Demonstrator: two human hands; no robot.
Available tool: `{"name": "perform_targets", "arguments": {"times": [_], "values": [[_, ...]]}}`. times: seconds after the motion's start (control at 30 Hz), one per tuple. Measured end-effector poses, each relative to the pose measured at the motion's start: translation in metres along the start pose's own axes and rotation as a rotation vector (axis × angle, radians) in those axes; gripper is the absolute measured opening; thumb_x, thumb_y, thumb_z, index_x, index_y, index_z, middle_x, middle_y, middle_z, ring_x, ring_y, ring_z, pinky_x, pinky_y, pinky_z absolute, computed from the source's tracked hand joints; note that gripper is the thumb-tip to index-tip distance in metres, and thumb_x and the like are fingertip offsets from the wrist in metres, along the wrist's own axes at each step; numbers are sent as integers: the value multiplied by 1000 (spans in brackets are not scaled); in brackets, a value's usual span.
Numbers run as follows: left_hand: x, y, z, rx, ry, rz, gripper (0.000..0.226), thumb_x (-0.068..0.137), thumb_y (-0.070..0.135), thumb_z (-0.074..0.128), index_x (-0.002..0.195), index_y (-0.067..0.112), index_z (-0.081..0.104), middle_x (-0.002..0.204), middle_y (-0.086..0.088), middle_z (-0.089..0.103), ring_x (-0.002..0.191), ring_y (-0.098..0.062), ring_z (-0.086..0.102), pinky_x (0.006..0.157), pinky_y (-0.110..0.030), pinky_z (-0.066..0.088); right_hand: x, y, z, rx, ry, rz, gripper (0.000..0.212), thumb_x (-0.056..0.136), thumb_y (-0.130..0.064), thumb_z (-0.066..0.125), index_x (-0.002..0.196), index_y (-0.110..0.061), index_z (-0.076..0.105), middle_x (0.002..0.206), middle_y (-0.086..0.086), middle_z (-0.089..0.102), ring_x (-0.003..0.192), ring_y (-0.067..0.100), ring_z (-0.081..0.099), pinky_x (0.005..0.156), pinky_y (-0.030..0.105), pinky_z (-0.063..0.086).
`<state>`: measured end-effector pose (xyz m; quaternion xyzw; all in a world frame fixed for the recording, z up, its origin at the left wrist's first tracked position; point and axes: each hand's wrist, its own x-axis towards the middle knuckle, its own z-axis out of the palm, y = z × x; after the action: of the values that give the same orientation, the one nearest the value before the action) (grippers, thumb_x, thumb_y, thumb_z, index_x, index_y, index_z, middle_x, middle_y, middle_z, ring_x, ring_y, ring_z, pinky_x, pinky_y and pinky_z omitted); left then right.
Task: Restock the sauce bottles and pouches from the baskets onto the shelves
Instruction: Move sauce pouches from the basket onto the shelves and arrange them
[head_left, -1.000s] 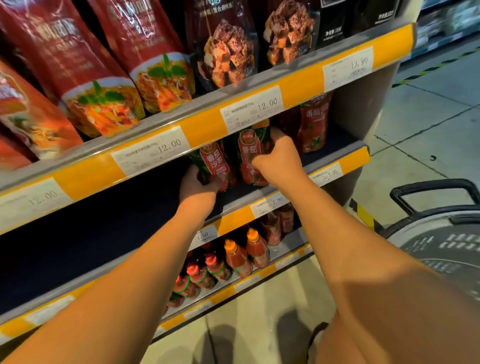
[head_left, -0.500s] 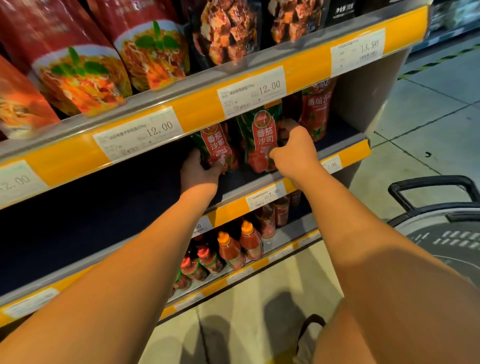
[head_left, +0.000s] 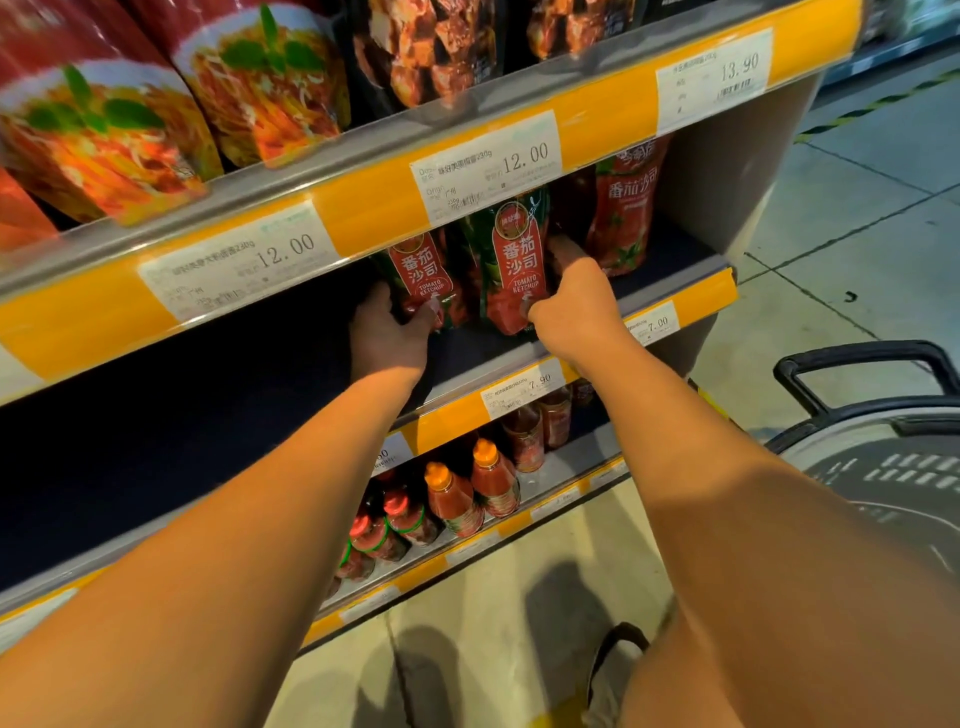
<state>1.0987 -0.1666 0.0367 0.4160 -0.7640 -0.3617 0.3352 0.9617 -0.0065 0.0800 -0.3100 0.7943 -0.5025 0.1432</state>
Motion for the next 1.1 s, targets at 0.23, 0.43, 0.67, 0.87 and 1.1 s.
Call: {"name": "perform_targets", "arguments": {"times": [0.23,0.43,0.67,0.87,1.1], "values": [[0,-2,1,-26,7,13,23,90,37,75,104,27,60,115,4,71,105,-14,66,93,-36,53,1,-1,4,-35,0,36,60,88,8,55,144,-14,47,125,12,62,110,31,61,95,46,58],[0,1,1,-31,-16,-24,37,89,39,76,118,21,61,124,1,68,114,-18,64,98,-42,53,0,-6,2,-16,4,61,65,89,7,54,149,-17,43,132,11,59,115,29,59,97,42,56],[-4,14,-24,-44,-7,-72,65,84,39,81,141,25,52,142,0,60,129,-21,57,104,-38,46,-8,-23,-3,-75,156,90,44,81,-2,74,118,-10,53,111,7,58,97,28,60,65,31,48],[-46,29,-92,-157,-79,-81,40,94,28,74,132,24,63,137,3,63,129,-15,58,105,-29,45,-40,-41,2,-68,147,71,16,86,-18,73,89,-15,58,92,4,64,86,28,62,68,38,50],[-152,17,-228,1,-155,4,37,98,27,68,135,28,63,139,11,59,129,-2,52,111,-27,42,-114,-102,64,-63,-428,-198,24,91,-22,75,114,-20,70,109,-5,70,100,14,66,87,34,53]]}}
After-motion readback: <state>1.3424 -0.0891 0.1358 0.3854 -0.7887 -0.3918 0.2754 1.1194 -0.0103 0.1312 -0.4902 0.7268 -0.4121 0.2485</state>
